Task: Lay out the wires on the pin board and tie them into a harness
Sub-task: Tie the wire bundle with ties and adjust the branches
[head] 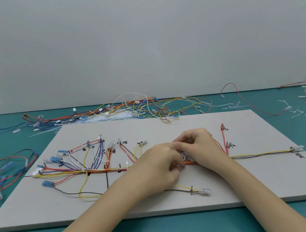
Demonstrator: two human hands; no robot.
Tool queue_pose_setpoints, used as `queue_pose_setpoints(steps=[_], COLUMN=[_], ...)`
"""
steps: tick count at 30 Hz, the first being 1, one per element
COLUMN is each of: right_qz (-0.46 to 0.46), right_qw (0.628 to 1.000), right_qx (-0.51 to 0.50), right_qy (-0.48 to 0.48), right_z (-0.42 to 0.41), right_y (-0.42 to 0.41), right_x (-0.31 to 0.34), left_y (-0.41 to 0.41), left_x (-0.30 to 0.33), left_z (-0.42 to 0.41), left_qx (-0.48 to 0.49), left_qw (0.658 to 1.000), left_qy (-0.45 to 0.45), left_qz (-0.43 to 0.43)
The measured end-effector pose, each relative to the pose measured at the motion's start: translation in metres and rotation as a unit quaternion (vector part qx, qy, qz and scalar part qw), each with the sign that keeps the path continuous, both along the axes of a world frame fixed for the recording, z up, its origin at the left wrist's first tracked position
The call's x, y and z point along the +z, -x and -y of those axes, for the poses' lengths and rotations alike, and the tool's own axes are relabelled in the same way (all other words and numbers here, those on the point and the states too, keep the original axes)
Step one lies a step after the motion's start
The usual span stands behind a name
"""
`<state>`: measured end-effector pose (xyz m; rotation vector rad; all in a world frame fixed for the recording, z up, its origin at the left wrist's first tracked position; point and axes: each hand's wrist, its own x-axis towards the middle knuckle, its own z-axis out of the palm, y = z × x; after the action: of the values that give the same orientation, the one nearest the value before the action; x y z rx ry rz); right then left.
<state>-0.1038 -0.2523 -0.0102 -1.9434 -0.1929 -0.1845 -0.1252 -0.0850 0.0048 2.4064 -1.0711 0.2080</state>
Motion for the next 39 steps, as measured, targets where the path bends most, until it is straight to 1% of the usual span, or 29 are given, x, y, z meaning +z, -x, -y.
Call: queue_pose_setpoints(steps=[3,6,8,12,14,16,18,20,22,24,26,27,29,31,32,34,39], right_qz=[-0.003,-0.007,-0.007,-0.009,-0.014,-0.019,-0.02,-0.023,-0.025,-0.029,-0.031,-0.03,-0.027,-0.03,-0.032,-0.034,-0.043], right_qw=[1.0,1.0,1.0,1.0,1.0,0.999,0.999,0.999,0.999,0.999,0.999,0.999,0.999,0.999,0.999,0.999,0.998], right_qx=[-0.004,-0.002,-0.003,-0.011,-0.008,-0.004,-0.003,-0.002,0.004,0.01,0.013,0.011,0.009,0.008,0.006,0.0,-0.006], right_qy=[0.0,-0.006,-0.005,-0.009,-0.023,-0.037,-0.039,-0.04,-0.043,-0.042,-0.041,-0.038,-0.026,-0.023,-0.025,-0.031,-0.037], right_z=[0.0,0.0,0.0,-0.001,-0.001,-0.001,0.0,0.0,0.002,0.004,0.004,0.004,0.004,0.003,0.003,0.003,0.004], right_y=[0.0,0.0,0.0,0.001,0.002,0.003,0.004,0.005,0.006,0.008,0.01,0.01,0.012,0.013,0.013,0.013,0.013], right_x=[0.0,0.001,0.001,0.002,0.003,0.004,0.004,0.005,0.006,0.007,0.007,0.007,0.008,0.008,0.008,0.008,0.009], left_y=[0.0,-0.002,-0.002,0.0,0.0,0.0,0.0,0.0,-0.001,-0.003,-0.004,-0.004,-0.003,-0.001,-0.001,0.0,-0.001], left_x=[0.0,0.004,0.004,0.003,0.003,0.002,0.0,-0.003,-0.005,-0.006,-0.008,-0.008,-0.01,-0.009,-0.007,-0.006,-0.007], left_z=[0.001,0.0,0.0,0.002,0.002,0.001,0.002,0.003,0.005,0.006,0.006,0.007,0.011,0.015,0.017,0.019,0.018], left_qx=[-0.005,-0.012,-0.012,-0.006,-0.008,-0.015,-0.018,-0.001,0.022,0.04,0.06,0.069,0.076,0.074,0.073,0.074,0.063], left_qw=[0.999,0.998,0.998,0.995,0.995,0.997,0.999,0.999,0.998,0.992,0.975,0.961,0.913,0.861,0.842,0.817,0.792], left_qy=[-0.027,-0.033,-0.041,-0.098,-0.102,-0.077,-0.033,0.001,0.024,0.075,0.134,0.163,0.241,0.318,0.344,0.375,0.394], left_qz=[-0.034,-0.051,-0.045,-0.007,-0.001,-0.012,-0.022,-0.033,-0.059,-0.098,-0.165,-0.214,-0.321,-0.389,-0.41,-0.431,-0.463])
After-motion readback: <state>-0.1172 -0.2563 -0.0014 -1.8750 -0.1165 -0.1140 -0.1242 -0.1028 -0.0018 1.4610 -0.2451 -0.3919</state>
